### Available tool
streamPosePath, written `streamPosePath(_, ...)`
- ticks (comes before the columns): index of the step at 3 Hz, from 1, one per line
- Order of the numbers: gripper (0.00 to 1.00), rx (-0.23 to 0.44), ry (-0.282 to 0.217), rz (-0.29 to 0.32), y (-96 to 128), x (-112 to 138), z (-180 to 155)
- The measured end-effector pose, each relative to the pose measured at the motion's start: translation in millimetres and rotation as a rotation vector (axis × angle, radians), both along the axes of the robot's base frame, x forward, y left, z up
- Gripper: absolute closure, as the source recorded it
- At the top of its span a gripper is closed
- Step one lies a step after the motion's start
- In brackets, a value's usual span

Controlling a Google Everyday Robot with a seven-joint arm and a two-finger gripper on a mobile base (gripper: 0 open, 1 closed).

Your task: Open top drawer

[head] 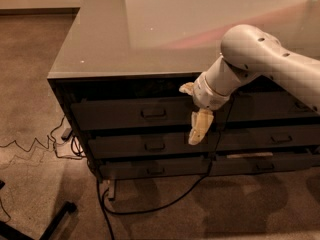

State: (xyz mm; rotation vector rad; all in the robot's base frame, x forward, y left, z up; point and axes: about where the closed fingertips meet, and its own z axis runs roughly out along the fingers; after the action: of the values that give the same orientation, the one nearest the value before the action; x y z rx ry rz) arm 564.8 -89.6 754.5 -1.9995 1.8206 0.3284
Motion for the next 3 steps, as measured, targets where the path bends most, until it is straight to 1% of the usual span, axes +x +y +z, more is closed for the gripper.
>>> streamPosePath(1,0.00,0.030,0.023,-0.020,-4.2,-0.2,-14.1)
streamPosePath(2,0.00,0.054,0.026,-0.052,-7.5,10.2,-26.0)
streamPosePath(3,0.00,0.068,-0.007,-0.096,-12.8,29.1,-28.4)
